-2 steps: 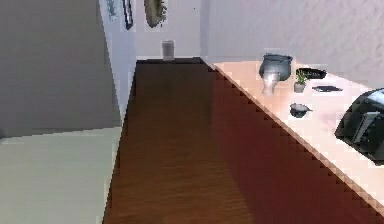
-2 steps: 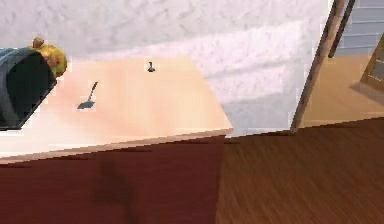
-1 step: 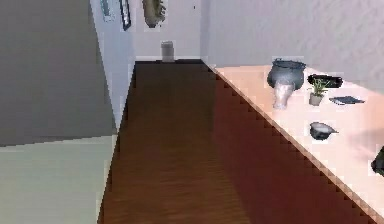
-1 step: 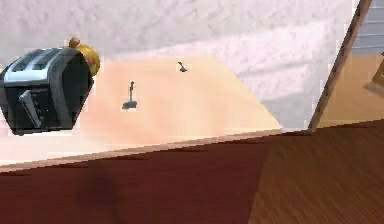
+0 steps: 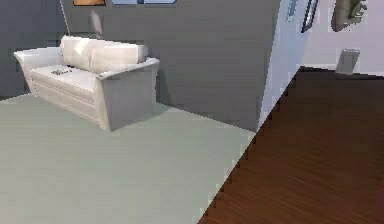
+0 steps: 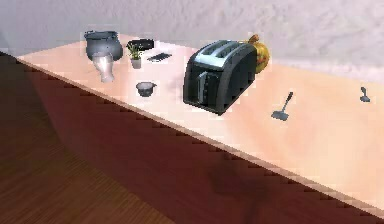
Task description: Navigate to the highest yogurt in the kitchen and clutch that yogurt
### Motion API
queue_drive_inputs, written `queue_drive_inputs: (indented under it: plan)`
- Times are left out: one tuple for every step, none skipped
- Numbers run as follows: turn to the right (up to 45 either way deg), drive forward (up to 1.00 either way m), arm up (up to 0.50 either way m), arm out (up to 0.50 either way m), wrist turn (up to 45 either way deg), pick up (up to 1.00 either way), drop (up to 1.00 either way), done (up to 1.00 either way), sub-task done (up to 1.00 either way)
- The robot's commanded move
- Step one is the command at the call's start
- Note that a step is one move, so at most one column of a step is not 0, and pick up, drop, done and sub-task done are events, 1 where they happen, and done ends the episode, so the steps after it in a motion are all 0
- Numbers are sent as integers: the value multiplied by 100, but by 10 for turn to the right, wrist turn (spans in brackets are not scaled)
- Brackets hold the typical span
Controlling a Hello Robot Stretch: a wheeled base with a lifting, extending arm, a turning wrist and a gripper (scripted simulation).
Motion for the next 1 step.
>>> queue_drive_inputs:
  plan:
    - [-90, 0, 0, 0, 0, 0, 0, 0, 0]
